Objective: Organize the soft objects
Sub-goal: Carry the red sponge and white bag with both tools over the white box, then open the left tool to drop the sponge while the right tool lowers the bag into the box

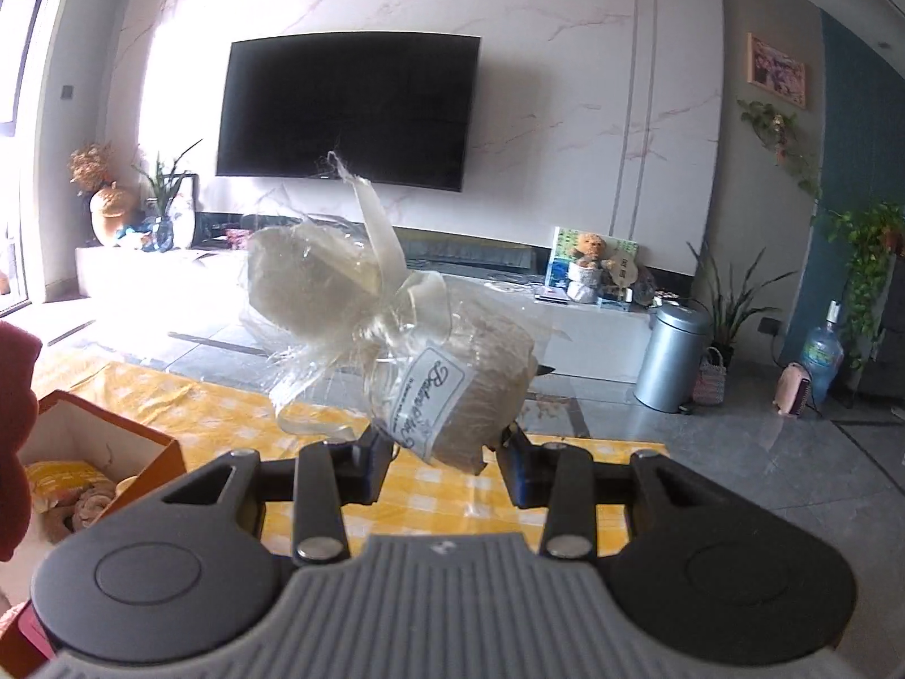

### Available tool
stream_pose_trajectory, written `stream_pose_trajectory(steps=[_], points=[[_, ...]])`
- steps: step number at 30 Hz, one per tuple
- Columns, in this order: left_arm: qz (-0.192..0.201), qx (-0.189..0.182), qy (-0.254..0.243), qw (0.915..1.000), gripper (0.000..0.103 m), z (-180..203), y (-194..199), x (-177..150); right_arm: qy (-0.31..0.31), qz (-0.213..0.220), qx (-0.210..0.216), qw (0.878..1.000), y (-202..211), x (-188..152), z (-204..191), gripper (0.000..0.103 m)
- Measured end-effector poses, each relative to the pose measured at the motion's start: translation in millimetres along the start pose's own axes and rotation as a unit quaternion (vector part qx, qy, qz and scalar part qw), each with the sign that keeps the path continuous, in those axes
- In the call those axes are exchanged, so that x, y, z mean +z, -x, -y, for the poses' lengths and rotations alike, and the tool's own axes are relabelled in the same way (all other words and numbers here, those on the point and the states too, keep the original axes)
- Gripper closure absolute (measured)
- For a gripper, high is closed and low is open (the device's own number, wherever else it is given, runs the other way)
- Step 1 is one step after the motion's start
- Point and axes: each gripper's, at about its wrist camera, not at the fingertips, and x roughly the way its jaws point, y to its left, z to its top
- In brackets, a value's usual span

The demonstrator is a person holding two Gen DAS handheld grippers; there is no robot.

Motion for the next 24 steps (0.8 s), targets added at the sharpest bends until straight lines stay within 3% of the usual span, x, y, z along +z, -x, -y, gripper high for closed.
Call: stream_pose_trajectory(steps=[2,6,11,14,21,23,24], points=[[0.000,0.017,0.019,0.9997,0.062,-26,11,-14,0.012,-0.002,0.029,1.000,-3,1,-19,0.064],[-0.026,0.091,0.025,0.9952,0.062,-66,17,-34,0.020,0.003,0.088,0.996,-10,4,-53,0.064],[-0.068,0.132,0.026,0.9885,0.062,-90,11,-44,0.059,-0.008,0.162,0.985,-16,1,-103,0.064],[-0.093,0.140,0.010,0.9858,0.062,-99,7,-56,0.084,-0.019,0.188,0.978,-20,-2,-133,0.064],[-0.115,0.151,-0.043,0.9808,0.061,-111,-9,-68,0.119,-0.039,0.206,0.971,-22,-16,-172,0.064],[-0.133,0.146,-0.034,0.9796,0.061,-118,-14,-71,0.127,-0.043,0.208,0.969,-24,-16,-178,0.064],[-0.138,0.148,-0.025,0.9790,0.055,-122,-15,-73,0.130,-0.044,0.208,0.969,-24,-17,-179,0.064]])
